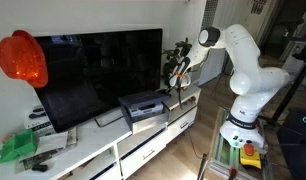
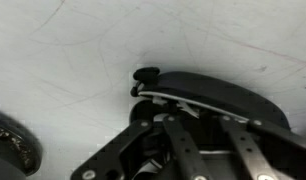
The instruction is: Remove the glasses from the pouch and put them on the table
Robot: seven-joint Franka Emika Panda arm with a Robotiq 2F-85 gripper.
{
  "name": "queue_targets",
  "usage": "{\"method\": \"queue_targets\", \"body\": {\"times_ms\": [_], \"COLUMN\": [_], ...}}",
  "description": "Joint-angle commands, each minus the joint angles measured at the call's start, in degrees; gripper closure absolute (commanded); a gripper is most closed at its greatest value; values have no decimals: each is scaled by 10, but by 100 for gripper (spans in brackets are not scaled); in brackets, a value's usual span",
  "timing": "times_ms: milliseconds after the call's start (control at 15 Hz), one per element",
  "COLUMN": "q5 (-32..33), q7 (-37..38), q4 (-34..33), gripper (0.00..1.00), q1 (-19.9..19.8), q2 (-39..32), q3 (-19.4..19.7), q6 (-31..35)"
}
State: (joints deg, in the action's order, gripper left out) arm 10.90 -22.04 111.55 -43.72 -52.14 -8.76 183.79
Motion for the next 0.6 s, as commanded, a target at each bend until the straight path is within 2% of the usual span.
{"method": "queue_targets", "body": {"times_ms": [0, 67, 200, 333, 400, 467, 533], "q5": [8, 8, 7, 11, 14, 15, 17], "q7": [17, 18, 19, 14, 11, 10, 9], "q4": [-6, -5, -5, -4, -2, -2, -1], "gripper": [44, 38, 40, 47, 48, 56, 56], "q1": [26, 30, 37, 39, 36, 35, 33], "q2": [-1, -1, -4, -7, -9, -10, -12], "q3": [29, 33, 39, 39, 33, 30, 26], "q6": [-10, -8, -5, 4, 8, 10, 15]}}
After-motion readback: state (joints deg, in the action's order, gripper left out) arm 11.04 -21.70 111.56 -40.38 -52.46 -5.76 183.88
